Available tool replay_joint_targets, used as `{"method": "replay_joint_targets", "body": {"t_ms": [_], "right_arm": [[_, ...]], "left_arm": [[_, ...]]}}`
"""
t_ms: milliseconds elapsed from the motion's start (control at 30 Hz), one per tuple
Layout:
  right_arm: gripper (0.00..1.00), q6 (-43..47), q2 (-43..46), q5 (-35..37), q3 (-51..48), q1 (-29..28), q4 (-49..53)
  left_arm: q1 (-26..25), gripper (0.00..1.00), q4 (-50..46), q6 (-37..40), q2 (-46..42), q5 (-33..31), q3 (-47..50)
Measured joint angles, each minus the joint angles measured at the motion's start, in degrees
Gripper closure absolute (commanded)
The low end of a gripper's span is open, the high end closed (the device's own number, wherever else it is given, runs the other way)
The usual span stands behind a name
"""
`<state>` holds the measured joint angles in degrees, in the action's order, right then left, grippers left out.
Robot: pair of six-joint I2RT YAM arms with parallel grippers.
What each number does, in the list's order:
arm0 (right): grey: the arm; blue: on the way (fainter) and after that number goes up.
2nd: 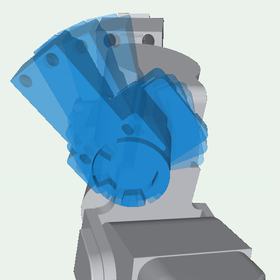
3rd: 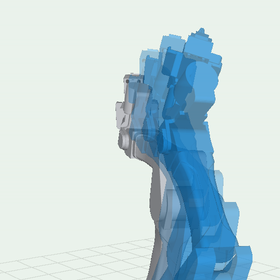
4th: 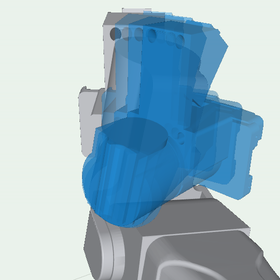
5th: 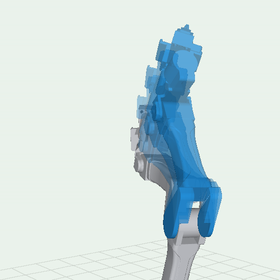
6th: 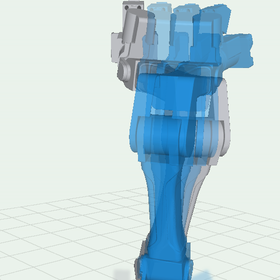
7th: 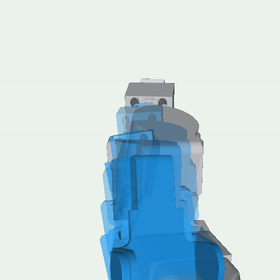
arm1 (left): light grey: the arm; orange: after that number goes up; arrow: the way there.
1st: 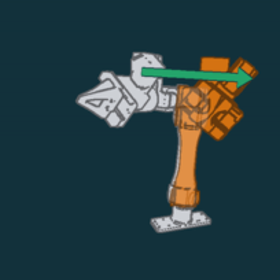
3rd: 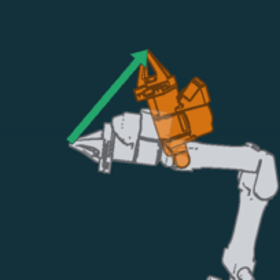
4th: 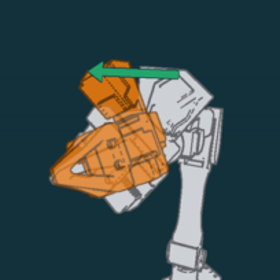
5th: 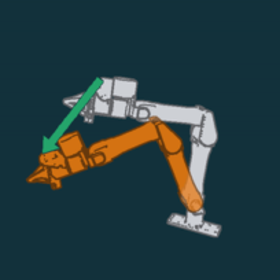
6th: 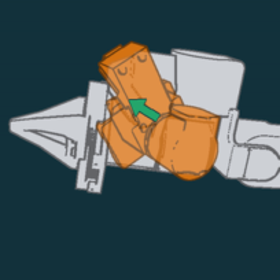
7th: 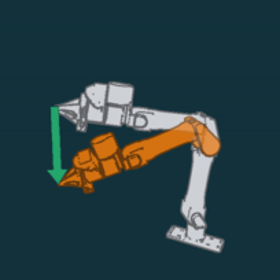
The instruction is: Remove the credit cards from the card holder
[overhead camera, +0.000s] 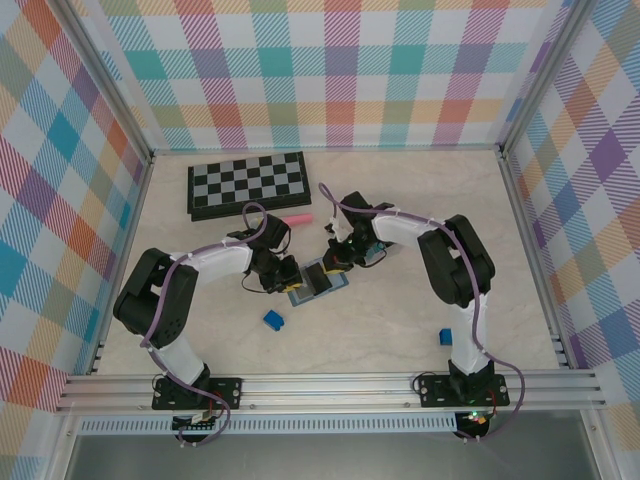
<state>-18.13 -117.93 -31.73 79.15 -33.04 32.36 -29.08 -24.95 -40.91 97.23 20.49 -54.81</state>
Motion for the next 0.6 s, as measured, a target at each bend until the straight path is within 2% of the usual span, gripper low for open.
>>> {"method": "replay_joint_targets", "body": {"t_ms": [200,600], "right_arm": [[0.78,-0.4,-0.3,-1.3,0.0,0.0,0.0],[0.71,-0.2,-2.5,-2.4,1.3,0.0,0.6]], "left_arm": [[0.0,0.86,0.0,-0.1,0.0,0.0,0.0],[0.0,0.86,0.0,-0.2,0.0,0.0,0.0]]}}
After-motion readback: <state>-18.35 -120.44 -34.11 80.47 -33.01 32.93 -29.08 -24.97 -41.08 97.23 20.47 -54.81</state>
